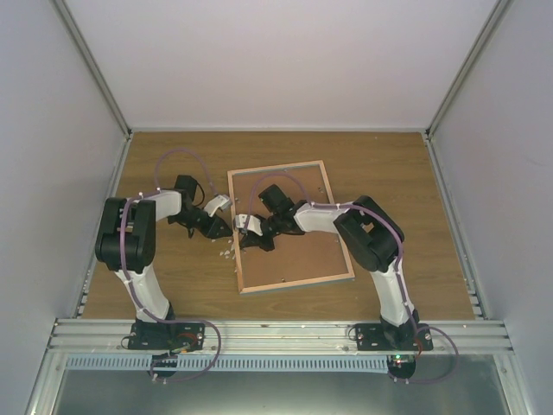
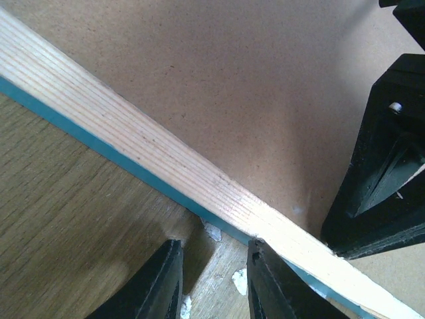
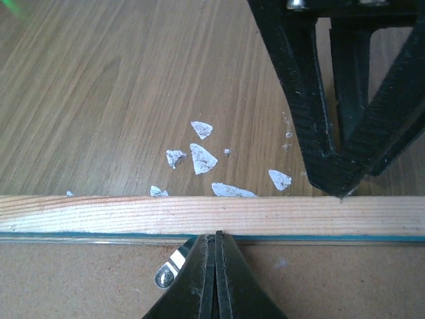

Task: Put the photo into the frame
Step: Install the photo frame at the center of the board.

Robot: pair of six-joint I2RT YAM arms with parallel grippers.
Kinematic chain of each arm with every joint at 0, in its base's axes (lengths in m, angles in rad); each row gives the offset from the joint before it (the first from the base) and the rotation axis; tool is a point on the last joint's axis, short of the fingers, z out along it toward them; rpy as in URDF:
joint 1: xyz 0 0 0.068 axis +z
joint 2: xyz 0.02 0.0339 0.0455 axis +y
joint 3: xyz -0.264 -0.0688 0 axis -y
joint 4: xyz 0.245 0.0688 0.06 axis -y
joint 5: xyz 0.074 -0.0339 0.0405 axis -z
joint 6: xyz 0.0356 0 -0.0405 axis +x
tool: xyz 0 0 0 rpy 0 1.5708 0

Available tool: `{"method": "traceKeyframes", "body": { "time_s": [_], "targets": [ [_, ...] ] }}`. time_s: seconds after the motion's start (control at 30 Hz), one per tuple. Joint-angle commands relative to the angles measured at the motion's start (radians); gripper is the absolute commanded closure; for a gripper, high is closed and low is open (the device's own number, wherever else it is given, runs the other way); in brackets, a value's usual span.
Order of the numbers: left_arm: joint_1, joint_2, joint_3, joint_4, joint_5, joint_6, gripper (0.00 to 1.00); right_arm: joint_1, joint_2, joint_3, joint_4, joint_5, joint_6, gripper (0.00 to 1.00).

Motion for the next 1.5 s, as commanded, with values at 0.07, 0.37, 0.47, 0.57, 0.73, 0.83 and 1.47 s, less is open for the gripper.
{"method": "traceKeyframes", "body": {
  "time_s": [0.07, 0.37, 0.47, 0.57, 0.73, 0.83, 1.47],
  "targets": [
    [-0.018, 0.074, -0.005, 0.003, -0.098, -0.005, 0.7, 0.062, 0.05, -0.029, -0.218, -0.083, -0.164, 0.99],
    [-0.017, 0.064, -0.009, 0.002, -0.107, 0.002, 0.7, -0.034, 0.0, 0.081, -0.254, -0.07, -0.024, 0.99],
    [-0.017, 0.064, -0.014, 0.005, -0.101, 0.004, 0.7, -0.037, -0.041, 0.062, -0.23, -0.023, 0.015, 0.99],
    [-0.018, 0.057, -0.016, 0.004, -0.085, 0.009, 0.7, -0.037, -0.051, 0.05, -0.242, -0.017, 0.016, 0.99],
    [-0.014, 0.004, -0.037, -0.001, -0.047, 0.032, 0.7, -0.024, -0.037, 0.052, -0.231, -0.021, 0.023, 0.99],
    [0.001, -0.035, -0.05, -0.004, -0.028, 0.049, 0.69, -0.002, -0.019, 0.06, -0.217, -0.034, 0.041, 0.99],
    [-0.031, -0.054, -0.079, 0.047, 0.061, -0.054, 0.55, 0.011, 0.063, 0.017, -0.181, -0.086, 0.076, 1.0]
  ]
}}
